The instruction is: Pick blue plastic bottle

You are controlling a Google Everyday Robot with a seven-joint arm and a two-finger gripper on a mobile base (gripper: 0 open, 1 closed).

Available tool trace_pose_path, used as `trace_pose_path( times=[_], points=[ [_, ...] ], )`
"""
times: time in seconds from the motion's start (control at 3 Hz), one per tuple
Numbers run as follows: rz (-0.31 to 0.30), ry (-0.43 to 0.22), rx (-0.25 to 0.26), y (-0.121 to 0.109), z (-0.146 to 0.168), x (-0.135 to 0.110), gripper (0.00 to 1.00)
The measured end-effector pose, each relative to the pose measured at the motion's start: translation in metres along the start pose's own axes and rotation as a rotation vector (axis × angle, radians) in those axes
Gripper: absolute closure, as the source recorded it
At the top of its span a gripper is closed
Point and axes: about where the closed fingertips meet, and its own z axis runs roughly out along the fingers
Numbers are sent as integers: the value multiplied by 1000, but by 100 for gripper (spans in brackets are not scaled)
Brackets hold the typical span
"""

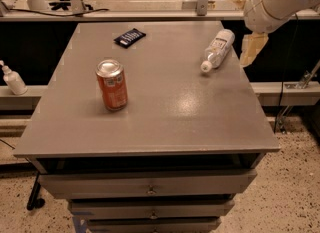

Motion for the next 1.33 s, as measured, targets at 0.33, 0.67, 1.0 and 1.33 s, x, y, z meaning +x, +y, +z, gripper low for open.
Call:
trace_pose_path(
  times=[0.33,0.67,1.0,1.33],
  points=[
    [-145,0,-16,-11,34,6,0],
    [-275,16,-62,-13,65,8,0],
    [-388,77,-123,-9,90,16,0],
    [-448,124,-160,-7,103,24,14]
  ],
)
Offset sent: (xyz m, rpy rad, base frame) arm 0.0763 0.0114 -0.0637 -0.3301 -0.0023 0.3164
